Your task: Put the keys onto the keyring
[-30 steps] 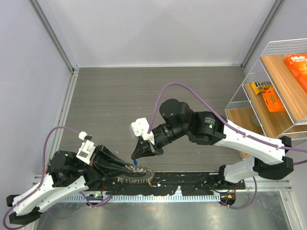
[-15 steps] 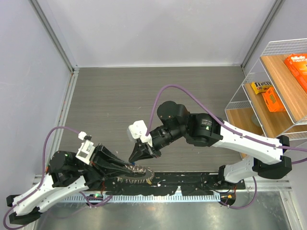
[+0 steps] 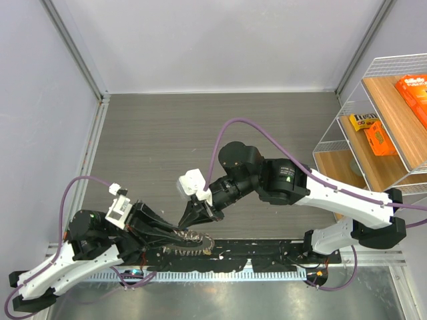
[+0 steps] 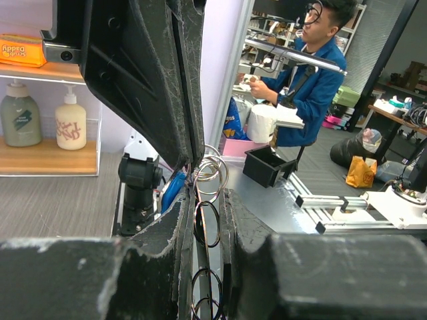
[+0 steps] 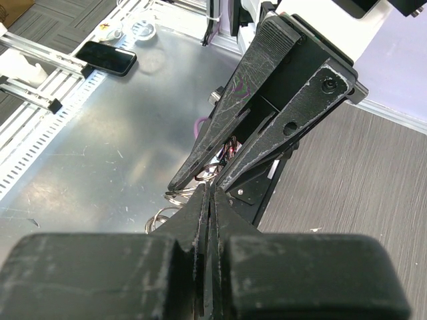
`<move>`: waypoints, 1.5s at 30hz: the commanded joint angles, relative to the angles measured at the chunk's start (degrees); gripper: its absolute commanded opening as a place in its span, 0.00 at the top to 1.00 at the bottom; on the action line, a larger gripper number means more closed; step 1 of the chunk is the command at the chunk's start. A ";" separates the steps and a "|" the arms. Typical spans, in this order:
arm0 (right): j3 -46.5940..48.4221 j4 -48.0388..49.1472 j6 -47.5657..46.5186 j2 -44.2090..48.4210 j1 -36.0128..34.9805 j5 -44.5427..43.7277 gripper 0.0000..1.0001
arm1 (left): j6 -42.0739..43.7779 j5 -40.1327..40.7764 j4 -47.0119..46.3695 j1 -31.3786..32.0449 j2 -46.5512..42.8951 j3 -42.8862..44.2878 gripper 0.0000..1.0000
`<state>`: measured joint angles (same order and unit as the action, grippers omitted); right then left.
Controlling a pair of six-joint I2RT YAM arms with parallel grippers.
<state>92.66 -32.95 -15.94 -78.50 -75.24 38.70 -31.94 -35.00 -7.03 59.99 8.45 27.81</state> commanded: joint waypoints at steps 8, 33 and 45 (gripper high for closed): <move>-0.64 0.78 -0.67 1.86 -0.78 2.08 0.95 | 0.48 0.20 -4.75 -0.31 -0.36 0.75 1.00; -0.82 2.63 -0.58 3.36 -1.31 0.06 0.95 | -0.31 0.11 -6.51 -0.13 0.69 0.31 1.00; 0.77 4.21 0.04 2.21 -1.40 -1.78 0.95 | -0.49 -0.41 -6.86 -0.13 0.96 0.31 1.00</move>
<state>90.67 -31.70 -16.36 -76.44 -76.12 37.78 -32.36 -35.24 -8.64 59.99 9.13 27.70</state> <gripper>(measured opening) 0.062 0.205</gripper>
